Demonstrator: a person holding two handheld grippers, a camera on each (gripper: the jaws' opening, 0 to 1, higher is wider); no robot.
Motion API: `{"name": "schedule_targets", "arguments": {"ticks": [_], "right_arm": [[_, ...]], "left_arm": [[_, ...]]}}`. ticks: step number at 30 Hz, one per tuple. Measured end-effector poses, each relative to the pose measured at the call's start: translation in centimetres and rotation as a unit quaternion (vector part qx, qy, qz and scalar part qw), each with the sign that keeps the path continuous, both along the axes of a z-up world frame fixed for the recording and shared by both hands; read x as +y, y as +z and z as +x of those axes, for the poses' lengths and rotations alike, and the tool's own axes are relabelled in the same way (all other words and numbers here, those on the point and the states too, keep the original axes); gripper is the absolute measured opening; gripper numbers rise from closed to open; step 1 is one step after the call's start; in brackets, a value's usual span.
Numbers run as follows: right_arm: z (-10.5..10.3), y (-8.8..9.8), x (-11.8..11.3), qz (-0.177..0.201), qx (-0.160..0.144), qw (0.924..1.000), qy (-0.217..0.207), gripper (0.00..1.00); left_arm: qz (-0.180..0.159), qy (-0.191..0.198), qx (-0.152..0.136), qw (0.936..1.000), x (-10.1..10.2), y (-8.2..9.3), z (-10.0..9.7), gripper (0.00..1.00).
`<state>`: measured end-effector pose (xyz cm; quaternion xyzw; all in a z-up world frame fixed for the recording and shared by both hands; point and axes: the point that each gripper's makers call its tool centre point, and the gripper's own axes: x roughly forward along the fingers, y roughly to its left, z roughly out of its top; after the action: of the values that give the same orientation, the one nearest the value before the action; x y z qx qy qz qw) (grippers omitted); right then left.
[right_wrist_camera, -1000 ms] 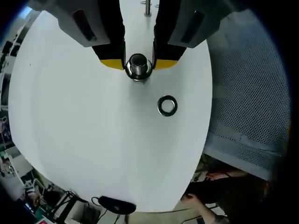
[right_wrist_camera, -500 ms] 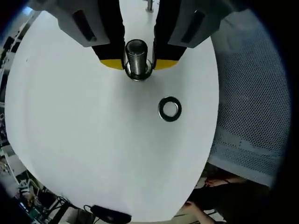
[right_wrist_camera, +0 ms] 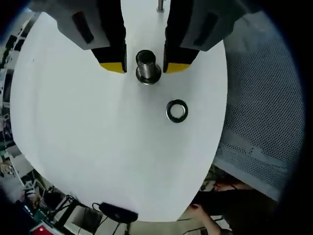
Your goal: Place the washer onto the threaded stud by aligning its center hole with the stud, sliding it down to the base, and recovering from edge contact or off-axis alignment until the washer reaches the visible bottom stop.
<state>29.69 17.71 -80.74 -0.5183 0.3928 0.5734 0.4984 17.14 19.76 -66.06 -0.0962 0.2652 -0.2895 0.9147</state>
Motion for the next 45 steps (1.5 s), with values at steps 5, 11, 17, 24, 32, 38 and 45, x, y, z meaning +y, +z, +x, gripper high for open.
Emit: {"name": "schedule_targets", "arguments": {"ticks": [5,11,17,24,32,38,45], "right_arm": [[-1.8,0.7,1.9,0.021,0.0,0.9983,0.054,0.31],[-4.1,-0.4,3.6,0.019,0.019,0.9951,0.095,0.31],[-4.5,-2.1,3.7,-0.006,0.02,0.9933,0.114,0.31],[-4.9,-3.4,3.7,-0.014,0.03,0.9923,0.119,0.31],[-4.9,-3.7,3.6,-0.009,0.031,0.9931,0.113,0.28],[-4.6,-3.6,3.7,-0.003,0.029,0.9952,0.093,0.23],[-3.9,-2.8,3.3,0.008,0.02,0.997,0.074,0.22]], "left_arm": [[0.0,-0.001,0.001,1.0,0.0,0.0,0.0,0.0],[0.0,0.0,0.001,1.0,0.0,0.0,0.0,0.0],[0.005,-0.004,0.002,1.0,0.0,-0.1,-0.1,0.0],[0.003,-0.001,0.0,1.0,0.0,-0.1,0.0,0.0],[0.004,-0.001,0.0,1.0,0.0,-0.1,0.1,0.0],[0.004,-0.001,0.001,1.0,0.0,-0.1,0.0,0.0],[0.004,0.0,0.001,1.0,0.0,-0.1,0.1,0.0]]}}
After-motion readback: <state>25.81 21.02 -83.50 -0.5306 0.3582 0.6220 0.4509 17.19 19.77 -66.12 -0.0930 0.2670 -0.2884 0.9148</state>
